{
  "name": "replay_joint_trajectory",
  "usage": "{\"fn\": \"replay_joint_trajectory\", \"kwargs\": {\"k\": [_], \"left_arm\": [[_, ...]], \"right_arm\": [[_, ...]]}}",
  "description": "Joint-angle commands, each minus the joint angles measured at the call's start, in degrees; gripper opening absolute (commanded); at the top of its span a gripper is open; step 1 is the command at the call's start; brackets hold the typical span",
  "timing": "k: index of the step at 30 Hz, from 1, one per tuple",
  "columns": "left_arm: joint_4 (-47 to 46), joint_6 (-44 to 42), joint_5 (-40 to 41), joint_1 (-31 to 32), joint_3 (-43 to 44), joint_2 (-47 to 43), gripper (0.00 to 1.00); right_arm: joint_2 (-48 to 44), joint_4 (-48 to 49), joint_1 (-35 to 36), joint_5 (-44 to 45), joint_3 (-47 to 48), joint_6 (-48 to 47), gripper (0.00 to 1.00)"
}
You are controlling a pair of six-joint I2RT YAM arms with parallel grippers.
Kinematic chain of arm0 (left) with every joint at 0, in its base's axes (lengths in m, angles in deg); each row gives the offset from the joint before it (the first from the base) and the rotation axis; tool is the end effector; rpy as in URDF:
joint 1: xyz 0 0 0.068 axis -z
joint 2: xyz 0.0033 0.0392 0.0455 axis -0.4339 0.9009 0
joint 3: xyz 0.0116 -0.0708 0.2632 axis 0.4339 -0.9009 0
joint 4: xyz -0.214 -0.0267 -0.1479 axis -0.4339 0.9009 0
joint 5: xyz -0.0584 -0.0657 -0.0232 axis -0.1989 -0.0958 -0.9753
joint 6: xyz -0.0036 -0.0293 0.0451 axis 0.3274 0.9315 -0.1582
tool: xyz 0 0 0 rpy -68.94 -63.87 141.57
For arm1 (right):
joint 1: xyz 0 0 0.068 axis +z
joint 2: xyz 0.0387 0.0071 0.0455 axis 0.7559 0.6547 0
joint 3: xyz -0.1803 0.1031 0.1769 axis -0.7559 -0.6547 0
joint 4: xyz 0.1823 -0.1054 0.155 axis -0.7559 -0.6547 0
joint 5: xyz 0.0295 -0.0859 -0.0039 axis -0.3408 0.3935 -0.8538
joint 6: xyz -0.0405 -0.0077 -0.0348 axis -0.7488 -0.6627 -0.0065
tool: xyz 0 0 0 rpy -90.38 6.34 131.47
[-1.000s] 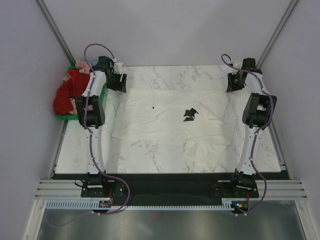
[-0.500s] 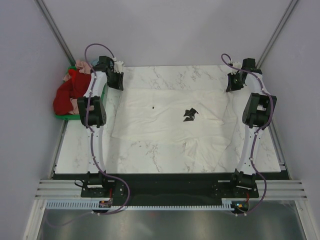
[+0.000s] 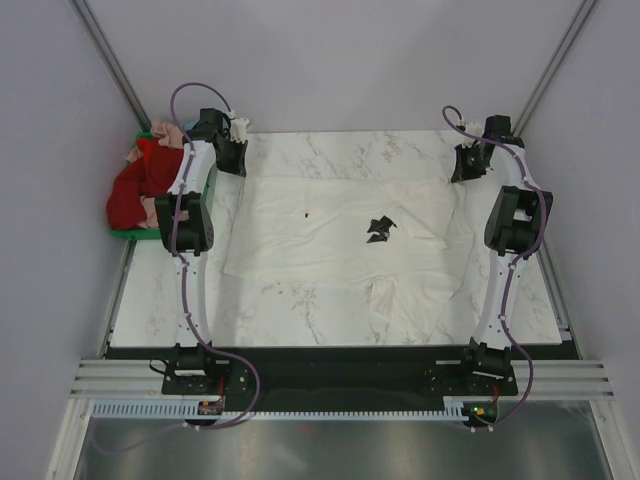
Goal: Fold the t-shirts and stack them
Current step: Fold the tshirt
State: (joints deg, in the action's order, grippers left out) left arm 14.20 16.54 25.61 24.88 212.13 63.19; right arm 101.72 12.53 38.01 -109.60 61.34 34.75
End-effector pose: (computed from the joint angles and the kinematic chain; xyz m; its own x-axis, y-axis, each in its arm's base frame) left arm 0.5544 -0.0033 0.1802 -0.7655 0.2664 -0.5857 0.3966 0.9121 -0.1036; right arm 0.5323 -0.0918 0.1663 -0.8057 -0.1300 -0.5779 -0.2483 0.9599 0.1303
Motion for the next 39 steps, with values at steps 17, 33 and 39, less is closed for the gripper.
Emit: {"fn": "replay_joint_trajectory", "kwargs": {"k": [17, 33, 39], "left_arm": [[-2.15, 0.93, 1.01, 0.14, 2.00, -0.61, 0.56], [-1.27, 0.67, -2.24, 1.98, 1.74, 1.76, 0.36], [-0.83, 0.67, -3.38, 3.13, 1.83, 2.73, 0.32]], "right_arm": [[-2.46, 0.00, -0.07, -0.43, 0.86, -0.04, 0.00], [-3.69, -0.35, 0.46, 2.03, -1.69, -1.27, 0.00], [-3.43, -0.44, 0.46, 1.86, -1.86, -1.18, 0.00]]}}
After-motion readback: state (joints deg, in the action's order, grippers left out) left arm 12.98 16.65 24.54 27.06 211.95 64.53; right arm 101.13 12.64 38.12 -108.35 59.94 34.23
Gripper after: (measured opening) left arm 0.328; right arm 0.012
